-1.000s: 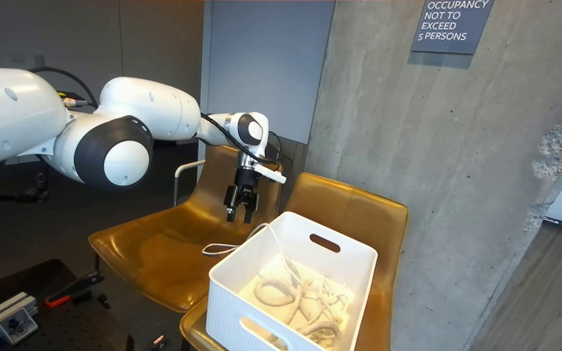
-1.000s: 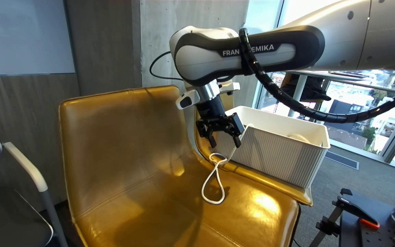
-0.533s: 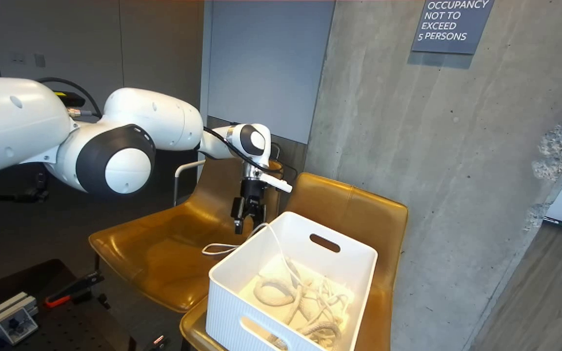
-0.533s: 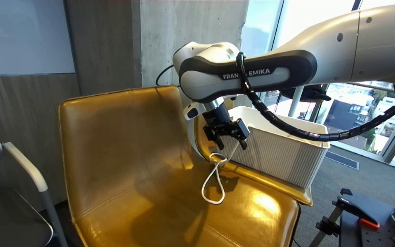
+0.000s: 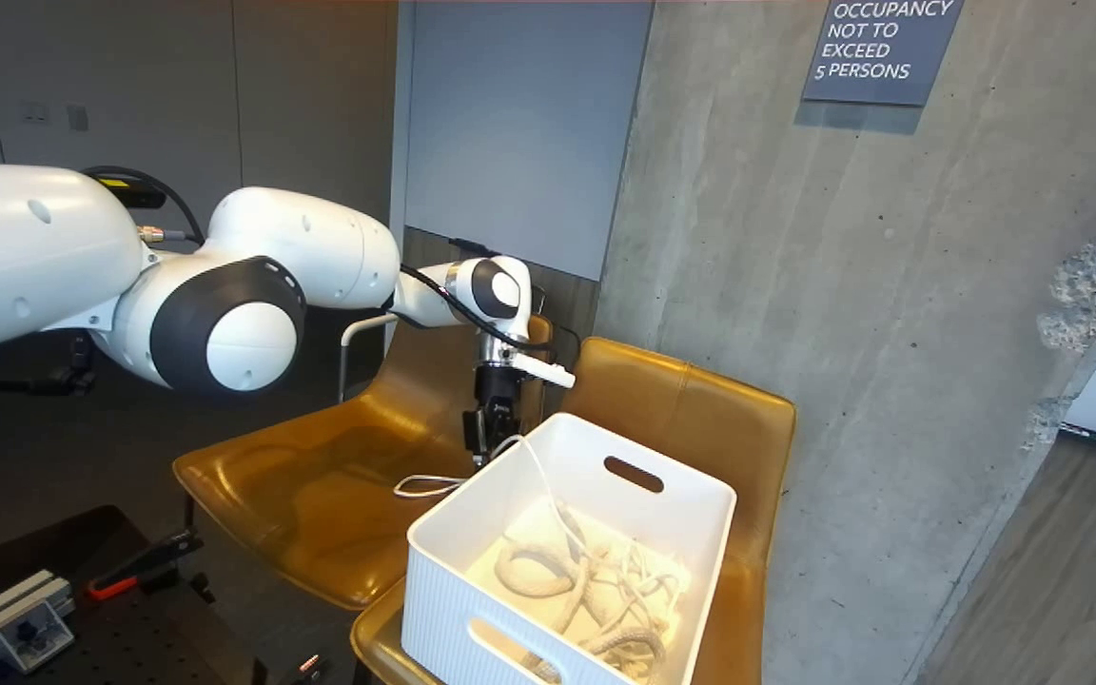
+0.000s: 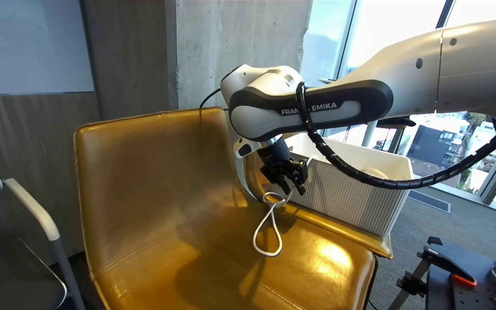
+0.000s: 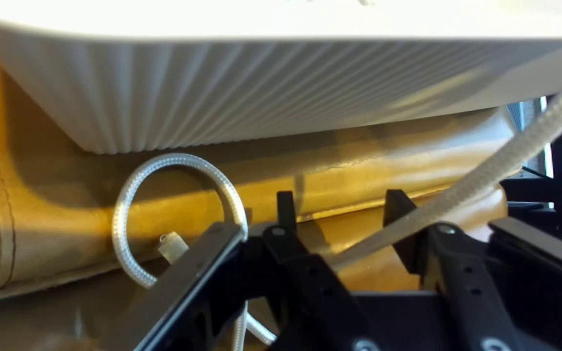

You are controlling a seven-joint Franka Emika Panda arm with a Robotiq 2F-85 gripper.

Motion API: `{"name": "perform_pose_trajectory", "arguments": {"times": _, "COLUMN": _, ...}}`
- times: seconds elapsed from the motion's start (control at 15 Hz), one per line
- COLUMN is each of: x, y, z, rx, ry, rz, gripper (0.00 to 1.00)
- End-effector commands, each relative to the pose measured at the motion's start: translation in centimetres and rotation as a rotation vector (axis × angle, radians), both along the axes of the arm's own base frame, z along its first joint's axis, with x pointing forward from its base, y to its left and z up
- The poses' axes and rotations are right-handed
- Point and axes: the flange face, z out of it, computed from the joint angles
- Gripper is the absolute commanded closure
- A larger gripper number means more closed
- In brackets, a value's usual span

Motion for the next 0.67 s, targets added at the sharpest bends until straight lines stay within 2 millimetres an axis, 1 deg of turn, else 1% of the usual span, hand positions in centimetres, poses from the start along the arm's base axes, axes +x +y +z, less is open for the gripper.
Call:
{"name": "perform_pose_trajectory", "arguments": {"times": 0.0, "x": 0.3, "y": 0.1, "z": 0.3, "rx": 0.002, "ry": -0.016, "rz": 0.012, "gripper": 0.81}}
{"name": "perform_pose_trajectory", "arguments": {"times": 0.2, "x": 0.4, "y": 0.5, "z": 1.4, "rx": 0.022, "ry": -0.020, "rz": 0.020, "gripper": 1.00}}
{"name": "perform_pose_trajectory", "arguments": {"times": 0.27, "x": 0.5, "y": 0.4, "z": 2.0, "rx": 0.033, "ry": -0.024, "rz": 0.024, "gripper": 1.00}}
{"name": "perform_pose_trajectory", "arguments": {"times": 0.33, "x": 0.7, "y": 0.0, "z": 2.9, "rx": 0.044, "ry": -0.033, "rz": 0.022, "gripper": 1.00}}
{"name": "perform_pose_trajectory", "arguments": {"times": 0.4, "x": 0.9, "y": -0.6, "z": 4.1, "rx": 0.055, "ry": -0.043, "rz": 0.015, "gripper": 1.00}}
{"name": "perform_pose_trajectory", "arguments": {"times": 0.6, "x": 1.6, "y": -4.8, "z": 9.4, "rx": 0.069, "ry": -0.127, "rz": -0.046, "gripper": 0.99}}
